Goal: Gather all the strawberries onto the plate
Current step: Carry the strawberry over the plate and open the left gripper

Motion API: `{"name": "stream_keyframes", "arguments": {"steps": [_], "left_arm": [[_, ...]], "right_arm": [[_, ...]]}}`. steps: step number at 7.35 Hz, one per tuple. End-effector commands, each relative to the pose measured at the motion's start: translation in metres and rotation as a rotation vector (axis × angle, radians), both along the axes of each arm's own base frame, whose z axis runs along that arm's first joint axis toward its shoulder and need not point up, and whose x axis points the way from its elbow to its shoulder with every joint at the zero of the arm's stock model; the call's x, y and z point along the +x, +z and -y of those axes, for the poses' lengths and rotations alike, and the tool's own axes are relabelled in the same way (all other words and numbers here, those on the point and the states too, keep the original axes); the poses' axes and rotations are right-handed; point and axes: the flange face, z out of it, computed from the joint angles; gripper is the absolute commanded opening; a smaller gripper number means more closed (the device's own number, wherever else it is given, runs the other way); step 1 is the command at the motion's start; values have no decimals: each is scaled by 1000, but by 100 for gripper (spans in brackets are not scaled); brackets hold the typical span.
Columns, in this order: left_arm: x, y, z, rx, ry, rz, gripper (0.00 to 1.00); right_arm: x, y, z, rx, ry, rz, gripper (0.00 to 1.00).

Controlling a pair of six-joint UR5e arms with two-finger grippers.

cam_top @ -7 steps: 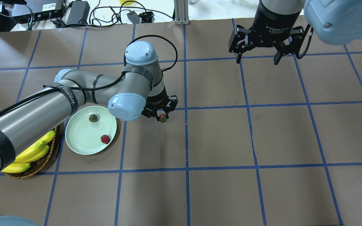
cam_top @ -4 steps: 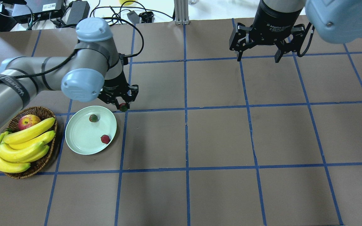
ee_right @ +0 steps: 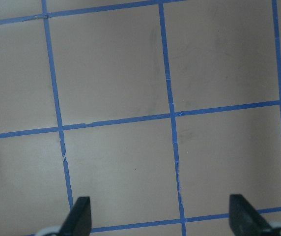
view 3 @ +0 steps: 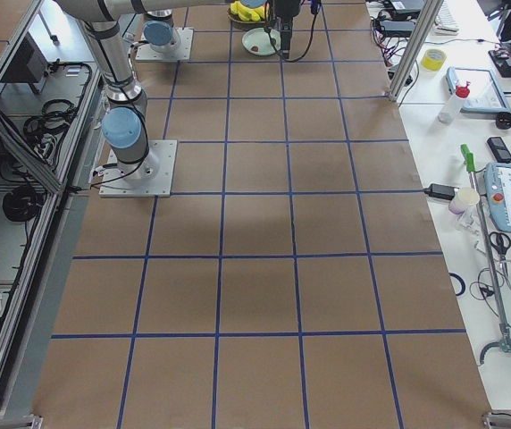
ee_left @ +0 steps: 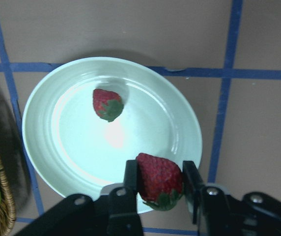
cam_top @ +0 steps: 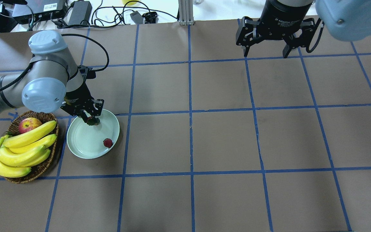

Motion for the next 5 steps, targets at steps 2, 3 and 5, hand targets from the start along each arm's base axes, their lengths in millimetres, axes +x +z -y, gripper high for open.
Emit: {"name": "stream_keyframes", "arguments": {"steps": [2,3,5], "left_arm": [[2,-23,-12,22,10,-4,80],[2,-14,-13,11,18,4,100],[-8,23,-6,-52,50,20,100]], "right_arm": [[1,2,0,-11,-3,12,100],[0,2,0,-10,-4,0,100],[1,2,0,-11,2,-4,100]]}}
